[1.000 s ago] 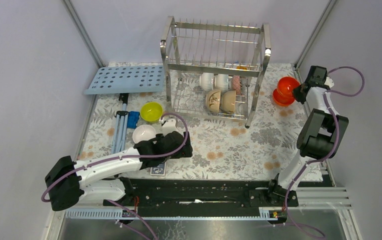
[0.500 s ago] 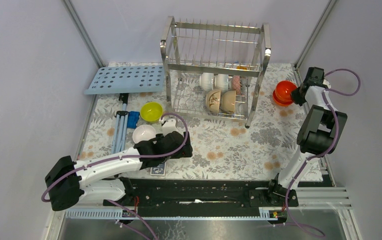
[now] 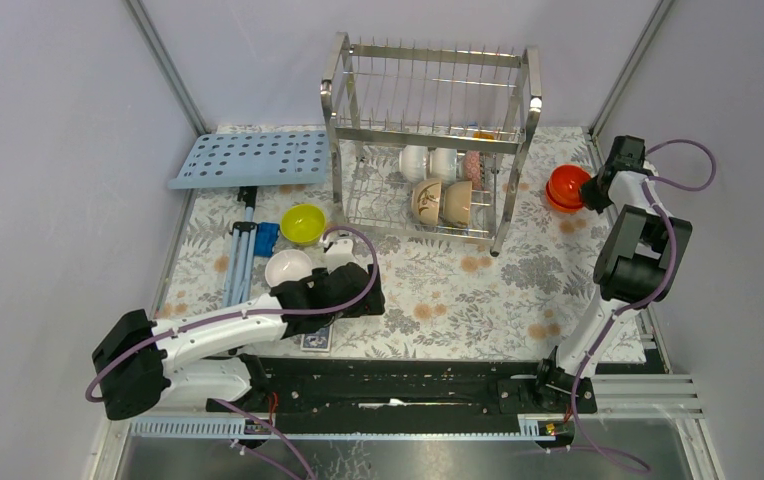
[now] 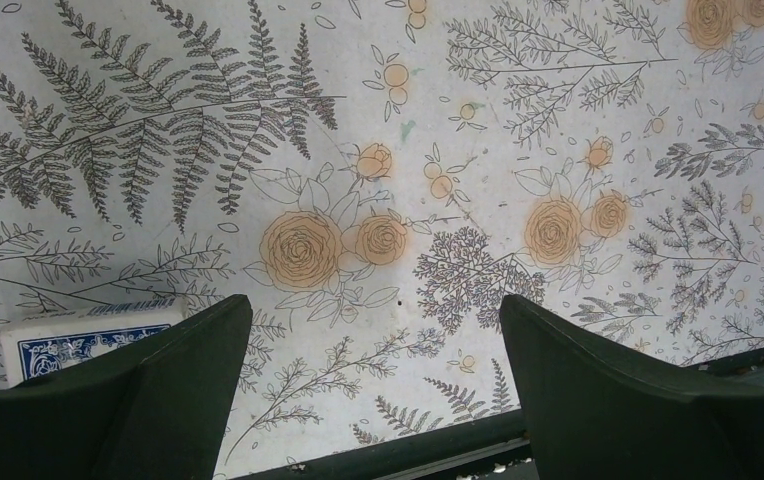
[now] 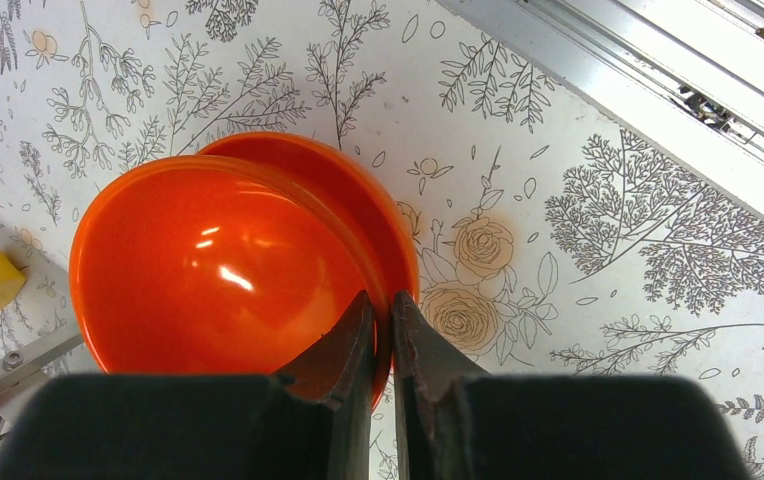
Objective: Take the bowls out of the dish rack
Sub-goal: Place the bowl with the bowl.
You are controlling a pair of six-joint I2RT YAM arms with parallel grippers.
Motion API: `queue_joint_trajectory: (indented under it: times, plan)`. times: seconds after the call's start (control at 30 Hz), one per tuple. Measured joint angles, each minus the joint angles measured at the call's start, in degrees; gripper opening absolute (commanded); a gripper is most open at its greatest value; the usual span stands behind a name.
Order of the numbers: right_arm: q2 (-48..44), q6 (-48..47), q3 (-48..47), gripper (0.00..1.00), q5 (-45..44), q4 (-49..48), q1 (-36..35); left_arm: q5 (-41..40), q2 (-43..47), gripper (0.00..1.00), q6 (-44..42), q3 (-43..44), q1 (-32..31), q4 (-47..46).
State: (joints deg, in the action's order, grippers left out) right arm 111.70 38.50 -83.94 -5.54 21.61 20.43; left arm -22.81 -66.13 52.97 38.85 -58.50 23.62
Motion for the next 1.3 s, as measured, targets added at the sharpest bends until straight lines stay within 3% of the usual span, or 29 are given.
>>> queue_joint_trajectory:
  times: [0.57,0.87,1.3]
  plan:
    - [1.1,-0.9,-0.5,0.10,0.0,0.7,0.0,0.0,-0.1,0.99,0.0,0.0,0.2,-0.2]
    - [1.1,-1.2,-0.7,0.25,0.0,0.9,0.0,0.0,-0.3,0.99,0.0,0.0,0.2,-0.2]
    - [1.1,-1.2,-1.8,0.39,0.0,1.2,0.0,0.0,-0.2,0.99,0.5,-0.9,0.3,-0.2]
